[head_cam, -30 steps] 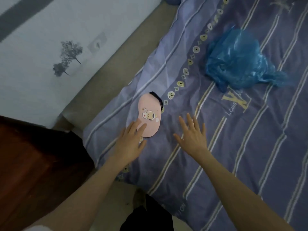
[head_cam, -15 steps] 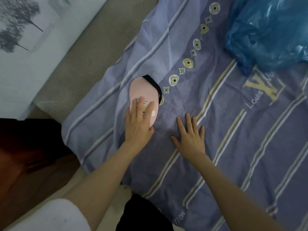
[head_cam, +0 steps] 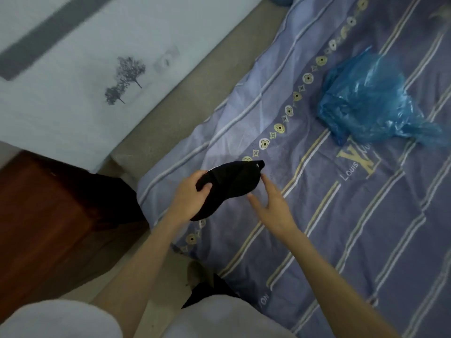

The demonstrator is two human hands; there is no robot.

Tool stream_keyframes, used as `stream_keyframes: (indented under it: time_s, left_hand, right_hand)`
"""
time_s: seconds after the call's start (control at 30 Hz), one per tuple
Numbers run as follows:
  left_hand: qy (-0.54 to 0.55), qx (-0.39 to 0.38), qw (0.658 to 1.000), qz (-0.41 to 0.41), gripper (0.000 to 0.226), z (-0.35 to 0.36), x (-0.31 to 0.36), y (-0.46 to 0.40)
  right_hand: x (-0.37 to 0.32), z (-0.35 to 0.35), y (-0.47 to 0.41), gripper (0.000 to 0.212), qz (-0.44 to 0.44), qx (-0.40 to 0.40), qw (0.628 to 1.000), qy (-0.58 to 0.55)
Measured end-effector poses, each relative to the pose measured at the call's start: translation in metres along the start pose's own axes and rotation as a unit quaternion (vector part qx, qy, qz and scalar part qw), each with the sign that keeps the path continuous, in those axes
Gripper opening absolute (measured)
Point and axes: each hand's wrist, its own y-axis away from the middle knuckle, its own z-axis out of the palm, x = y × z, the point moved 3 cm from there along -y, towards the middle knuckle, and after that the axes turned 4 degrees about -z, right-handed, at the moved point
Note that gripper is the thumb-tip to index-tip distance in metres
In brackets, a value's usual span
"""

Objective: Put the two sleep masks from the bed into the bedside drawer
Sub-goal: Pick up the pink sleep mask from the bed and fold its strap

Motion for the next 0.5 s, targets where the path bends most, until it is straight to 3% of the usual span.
stream_keyframes:
  time_s: [0.17,0.37,0.43,0.5]
  left_hand:
    - [0.031,0.023,0.997,0.061,0.028,-0.068,0.017,0.065]
    - [0.055,0.111,0.986,0.11,0.024,-0.161,0.012,0.129]
    - [0.133,0.178,0.972,0.082,0.023,-0.187,0.0,0.147]
    - [0.31,0.196,0.93,0.032,0.024,-0.203,-0.012,0.164]
  right_hand:
    - [-0.083,-0.005,0.018,0.078,-0.029,0.005,0.995,-0.1]
    - [-0.21,0.021,0.049,0.018,-0.203,0.001,0.978,-0.053]
    - [-0.243,0.038,0.066,0.015,-0.255,-0.015,0.966,-0.027]
    - [-0.269,0.057,0.085,0.02,-0.316,-0.04,0.948,0.004]
